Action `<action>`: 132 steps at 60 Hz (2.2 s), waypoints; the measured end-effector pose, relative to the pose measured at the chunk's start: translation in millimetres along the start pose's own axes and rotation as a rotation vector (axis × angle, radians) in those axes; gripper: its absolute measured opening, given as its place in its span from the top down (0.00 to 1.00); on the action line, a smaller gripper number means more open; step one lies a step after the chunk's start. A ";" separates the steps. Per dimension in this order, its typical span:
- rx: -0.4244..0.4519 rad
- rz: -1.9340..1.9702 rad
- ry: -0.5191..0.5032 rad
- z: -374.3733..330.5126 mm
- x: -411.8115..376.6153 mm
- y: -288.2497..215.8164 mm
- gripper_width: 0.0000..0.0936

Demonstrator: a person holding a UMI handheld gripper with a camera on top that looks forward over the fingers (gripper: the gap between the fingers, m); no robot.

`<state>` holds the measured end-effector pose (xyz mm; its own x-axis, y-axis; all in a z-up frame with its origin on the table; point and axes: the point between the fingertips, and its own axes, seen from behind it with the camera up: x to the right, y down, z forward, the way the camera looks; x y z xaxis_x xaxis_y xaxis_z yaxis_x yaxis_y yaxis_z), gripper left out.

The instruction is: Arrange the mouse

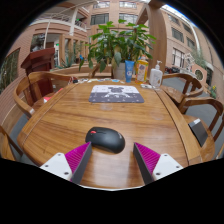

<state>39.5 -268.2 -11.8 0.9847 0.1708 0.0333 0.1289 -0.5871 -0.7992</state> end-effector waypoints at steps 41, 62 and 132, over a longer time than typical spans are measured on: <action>0.025 0.022 0.043 62.9 20.3 -45.7 0.57; 0.094 0.063 0.094 30.0 29.9 -89.2 0.62; -0.048 0.134 0.103 235.3 29.9 -207.7 0.07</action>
<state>14.7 45.1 14.0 0.9999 0.0081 -0.0087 -0.0015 -0.6368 -0.7710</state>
